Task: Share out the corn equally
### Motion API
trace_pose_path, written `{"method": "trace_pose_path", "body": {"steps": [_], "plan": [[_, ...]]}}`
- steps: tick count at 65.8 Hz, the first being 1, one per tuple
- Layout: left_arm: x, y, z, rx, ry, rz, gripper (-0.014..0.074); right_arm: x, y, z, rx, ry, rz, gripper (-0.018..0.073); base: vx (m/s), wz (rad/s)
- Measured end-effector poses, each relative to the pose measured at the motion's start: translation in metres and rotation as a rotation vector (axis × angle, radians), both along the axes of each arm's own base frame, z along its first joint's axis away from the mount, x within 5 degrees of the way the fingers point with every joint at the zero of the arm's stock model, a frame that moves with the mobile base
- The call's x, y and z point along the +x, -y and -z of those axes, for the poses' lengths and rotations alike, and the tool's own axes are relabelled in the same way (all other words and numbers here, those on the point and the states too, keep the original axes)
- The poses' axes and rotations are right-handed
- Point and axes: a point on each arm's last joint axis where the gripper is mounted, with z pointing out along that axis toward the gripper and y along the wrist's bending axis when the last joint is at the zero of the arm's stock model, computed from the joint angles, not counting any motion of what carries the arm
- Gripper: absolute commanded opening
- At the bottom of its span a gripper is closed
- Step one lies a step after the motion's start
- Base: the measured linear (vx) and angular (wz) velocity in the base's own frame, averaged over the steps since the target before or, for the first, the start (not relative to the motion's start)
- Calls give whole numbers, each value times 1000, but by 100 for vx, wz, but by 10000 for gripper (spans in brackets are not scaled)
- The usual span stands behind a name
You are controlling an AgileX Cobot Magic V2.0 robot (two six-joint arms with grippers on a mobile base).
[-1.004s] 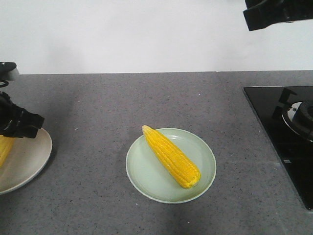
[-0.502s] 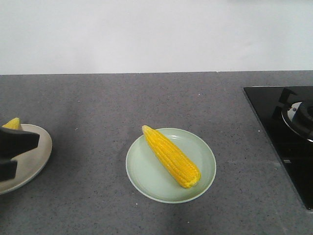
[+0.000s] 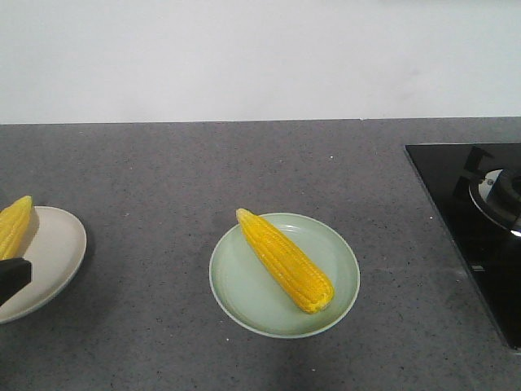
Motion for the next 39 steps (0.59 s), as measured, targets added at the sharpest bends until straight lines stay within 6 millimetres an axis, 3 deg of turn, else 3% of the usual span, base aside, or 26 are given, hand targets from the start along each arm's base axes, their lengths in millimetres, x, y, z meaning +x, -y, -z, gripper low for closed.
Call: {"method": "trace_pose_path", "body": {"steps": [11,39], "plan": [[3,-2,-4,-20,39,-43,-6,-2,2,30,45,28,27,-7,0,0],[0,0,-1,-24,5,-6,-6,-2,2,34,57,35,31,-7,0,0]]}}
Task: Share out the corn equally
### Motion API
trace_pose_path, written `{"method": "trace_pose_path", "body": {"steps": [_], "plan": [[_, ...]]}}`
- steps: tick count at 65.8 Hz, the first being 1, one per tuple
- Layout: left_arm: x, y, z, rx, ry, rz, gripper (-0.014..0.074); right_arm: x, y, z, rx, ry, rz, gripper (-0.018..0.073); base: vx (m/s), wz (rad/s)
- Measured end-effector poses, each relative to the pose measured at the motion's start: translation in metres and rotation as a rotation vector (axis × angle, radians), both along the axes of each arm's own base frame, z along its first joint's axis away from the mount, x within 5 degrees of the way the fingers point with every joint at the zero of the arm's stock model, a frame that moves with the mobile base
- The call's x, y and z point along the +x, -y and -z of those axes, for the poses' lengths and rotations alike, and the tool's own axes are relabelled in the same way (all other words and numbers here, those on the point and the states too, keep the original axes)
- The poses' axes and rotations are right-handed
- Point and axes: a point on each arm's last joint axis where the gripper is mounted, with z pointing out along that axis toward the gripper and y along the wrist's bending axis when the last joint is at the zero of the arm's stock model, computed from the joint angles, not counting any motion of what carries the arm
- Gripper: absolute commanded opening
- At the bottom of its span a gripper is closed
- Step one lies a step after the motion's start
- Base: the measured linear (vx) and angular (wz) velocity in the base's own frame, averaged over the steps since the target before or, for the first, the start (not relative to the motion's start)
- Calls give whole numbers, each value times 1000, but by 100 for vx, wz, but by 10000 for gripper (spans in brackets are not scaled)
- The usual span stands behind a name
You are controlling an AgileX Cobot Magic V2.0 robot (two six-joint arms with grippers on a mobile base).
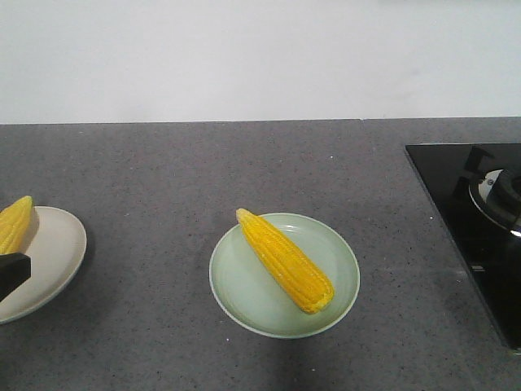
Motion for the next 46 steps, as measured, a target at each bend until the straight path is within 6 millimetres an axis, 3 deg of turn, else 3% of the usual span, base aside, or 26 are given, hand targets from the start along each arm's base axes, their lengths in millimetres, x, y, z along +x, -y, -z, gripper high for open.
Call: {"method": "trace_pose_path", "body": {"steps": [46], "plan": [[-1,0,2,28,-8,8,-6,0,0,0,1,-1,0,-7,0,0]]}}
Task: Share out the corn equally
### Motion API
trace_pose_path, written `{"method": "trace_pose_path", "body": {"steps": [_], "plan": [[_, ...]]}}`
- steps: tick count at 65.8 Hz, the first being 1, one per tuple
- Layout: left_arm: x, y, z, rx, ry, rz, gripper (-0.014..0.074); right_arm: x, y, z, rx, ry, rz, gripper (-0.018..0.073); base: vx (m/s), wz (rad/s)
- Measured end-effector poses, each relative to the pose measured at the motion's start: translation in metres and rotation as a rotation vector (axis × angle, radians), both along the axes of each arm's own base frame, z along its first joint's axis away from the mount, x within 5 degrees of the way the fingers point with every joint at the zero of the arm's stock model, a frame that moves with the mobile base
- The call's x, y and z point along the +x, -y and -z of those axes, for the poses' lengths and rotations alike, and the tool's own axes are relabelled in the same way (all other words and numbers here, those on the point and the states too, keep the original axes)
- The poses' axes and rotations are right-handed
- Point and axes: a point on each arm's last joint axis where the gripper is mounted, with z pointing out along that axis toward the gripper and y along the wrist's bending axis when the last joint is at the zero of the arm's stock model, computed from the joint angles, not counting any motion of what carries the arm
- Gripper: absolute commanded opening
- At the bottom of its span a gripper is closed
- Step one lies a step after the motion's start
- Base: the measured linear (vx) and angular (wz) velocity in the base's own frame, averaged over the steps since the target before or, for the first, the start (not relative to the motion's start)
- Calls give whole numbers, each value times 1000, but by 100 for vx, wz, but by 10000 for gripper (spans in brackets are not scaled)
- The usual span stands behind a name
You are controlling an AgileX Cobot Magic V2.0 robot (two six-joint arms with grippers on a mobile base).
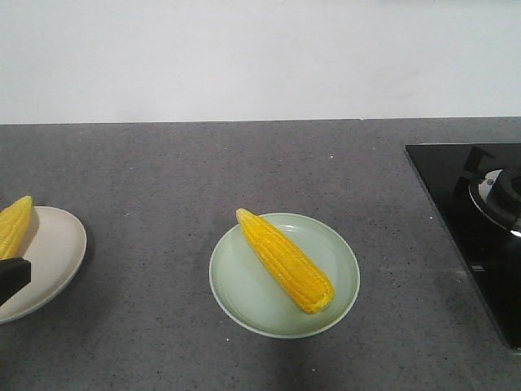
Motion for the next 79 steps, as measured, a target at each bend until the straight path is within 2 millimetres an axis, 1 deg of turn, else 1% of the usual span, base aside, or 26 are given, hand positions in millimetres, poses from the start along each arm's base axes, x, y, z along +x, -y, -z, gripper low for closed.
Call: {"method": "trace_pose_path", "body": {"steps": [21,31,36,42,54,65,79], "plan": [[-1,-3,2,29,-15,-21,-6,0,0,0,0,0,0,-7,0,0],[-8,-13,7,30,-92,-162,-6,0,0,0,0,0,0,-7,0,0],[-12,-20,11,14,-100,-261,-6,0,0,0,0,0,0,-7,0,0],[-15,-26,21,-22,-64,-350,-6,0,0,0,0,0,0,-7,0,0],[-22,-34,61,-106,42,-459,-6,0,0,0,0,0,0,-7,0,0],[-33,-36,94,-109,91,-484,-6,0,0,0,0,0,0,-7,0,0],[-44,-38,126,-78,123,-486,-6,0,0,0,0,0,0,-7,0,0]]}}
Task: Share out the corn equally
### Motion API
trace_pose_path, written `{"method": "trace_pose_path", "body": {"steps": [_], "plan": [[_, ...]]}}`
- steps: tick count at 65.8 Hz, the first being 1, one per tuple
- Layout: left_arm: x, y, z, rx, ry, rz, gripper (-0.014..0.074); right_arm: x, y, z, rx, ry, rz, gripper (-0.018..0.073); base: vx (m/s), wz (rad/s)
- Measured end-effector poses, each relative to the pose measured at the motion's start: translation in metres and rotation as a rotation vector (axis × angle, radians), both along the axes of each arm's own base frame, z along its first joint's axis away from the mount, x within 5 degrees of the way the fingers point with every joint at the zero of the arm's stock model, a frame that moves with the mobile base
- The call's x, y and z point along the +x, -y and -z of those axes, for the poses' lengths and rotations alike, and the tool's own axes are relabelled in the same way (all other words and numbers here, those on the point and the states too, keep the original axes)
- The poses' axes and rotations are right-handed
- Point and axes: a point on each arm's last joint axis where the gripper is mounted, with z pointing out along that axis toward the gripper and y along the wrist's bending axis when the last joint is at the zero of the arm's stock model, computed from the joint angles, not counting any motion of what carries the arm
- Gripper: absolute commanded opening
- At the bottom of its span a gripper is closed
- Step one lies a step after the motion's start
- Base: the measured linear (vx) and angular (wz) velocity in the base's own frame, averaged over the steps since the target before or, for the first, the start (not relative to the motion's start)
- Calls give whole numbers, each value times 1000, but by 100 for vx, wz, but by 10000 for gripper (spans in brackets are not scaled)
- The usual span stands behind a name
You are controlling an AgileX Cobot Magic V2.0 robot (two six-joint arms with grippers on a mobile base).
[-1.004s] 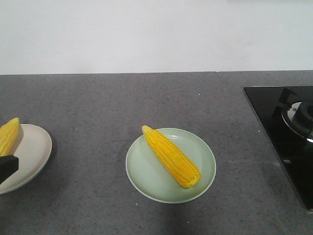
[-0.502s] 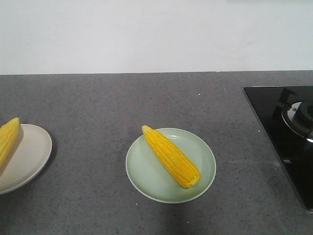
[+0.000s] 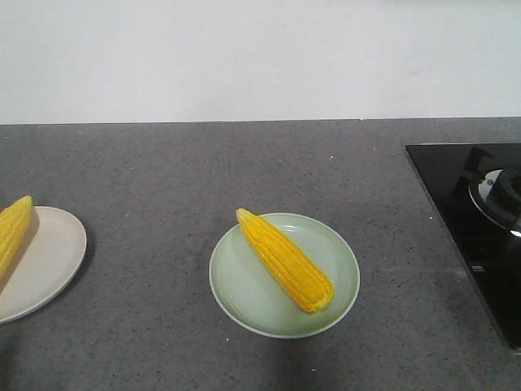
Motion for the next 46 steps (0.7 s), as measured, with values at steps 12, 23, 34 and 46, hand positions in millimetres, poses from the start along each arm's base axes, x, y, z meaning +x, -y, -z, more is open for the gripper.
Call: {"method": "trace_pose_path", "body": {"steps": [12,23,34,46], "plan": [[-7,-1,0,27,102,-2,-6,0,0,0,0,1,0,-7,0,0],[-8,-2,-1,72,125,-5,-6,0,0,0,0,0,0,-7,0,0],[-8,-3,-4,78,161,-15,-6,0,0,0,0,0,0,-7,0,0],[-7,-4,-13,90,256,-36,-6,0,0,0,0,0,0,-7,0,0]]}}
